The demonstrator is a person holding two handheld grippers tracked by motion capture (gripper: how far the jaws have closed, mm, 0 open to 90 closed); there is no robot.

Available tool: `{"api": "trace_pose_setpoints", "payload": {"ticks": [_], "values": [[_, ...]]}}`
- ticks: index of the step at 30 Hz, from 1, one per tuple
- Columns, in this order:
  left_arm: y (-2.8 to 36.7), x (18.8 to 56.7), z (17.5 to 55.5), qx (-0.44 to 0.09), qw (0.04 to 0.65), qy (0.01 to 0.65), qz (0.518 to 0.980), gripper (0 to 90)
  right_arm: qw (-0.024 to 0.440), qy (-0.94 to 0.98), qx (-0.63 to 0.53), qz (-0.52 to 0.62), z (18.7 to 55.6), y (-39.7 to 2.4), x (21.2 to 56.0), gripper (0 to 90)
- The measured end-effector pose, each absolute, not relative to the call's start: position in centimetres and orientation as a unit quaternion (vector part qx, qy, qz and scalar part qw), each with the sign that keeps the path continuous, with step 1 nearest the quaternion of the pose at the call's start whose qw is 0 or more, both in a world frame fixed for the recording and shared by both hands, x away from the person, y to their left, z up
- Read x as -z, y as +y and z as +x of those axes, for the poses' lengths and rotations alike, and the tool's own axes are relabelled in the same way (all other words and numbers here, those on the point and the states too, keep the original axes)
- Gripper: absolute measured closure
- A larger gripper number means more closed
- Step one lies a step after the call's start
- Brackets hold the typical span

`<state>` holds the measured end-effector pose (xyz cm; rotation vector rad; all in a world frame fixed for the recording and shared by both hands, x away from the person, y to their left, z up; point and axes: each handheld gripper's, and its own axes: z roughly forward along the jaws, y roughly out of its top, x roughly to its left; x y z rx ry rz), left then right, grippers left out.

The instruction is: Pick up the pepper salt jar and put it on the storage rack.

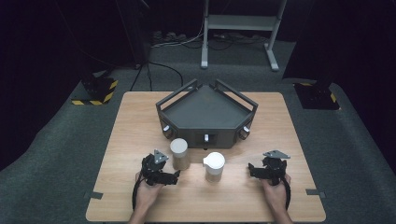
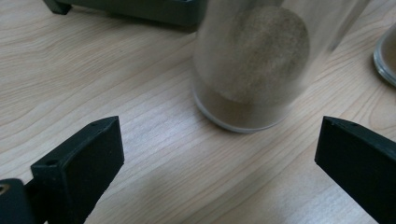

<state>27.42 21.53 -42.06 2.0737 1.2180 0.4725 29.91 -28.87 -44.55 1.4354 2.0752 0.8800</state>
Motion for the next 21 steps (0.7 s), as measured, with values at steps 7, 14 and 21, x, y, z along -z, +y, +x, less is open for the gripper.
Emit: {"api": "trace_pose_setpoints", "payload": {"ticks": [7,14,21], "values": [[21.2,42.0,27.8,-0.176,0.351,0.462,0.795,2.4,0.233,0.755,-0.32,0.522,29.9,-28.9,44.6,3.6],[20.8,41.8,28.1,-0.178,0.362,0.457,0.793,4.0,0.233,0.755,-0.32,0.522,29.9,-28.9,44.6,3.6],[20.4,41.6,28.5,-0.178,0.371,0.45,0.792,7.4,0.233,0.755,-0.32,0.522,29.9,-28.9,44.6,3.6]]}}
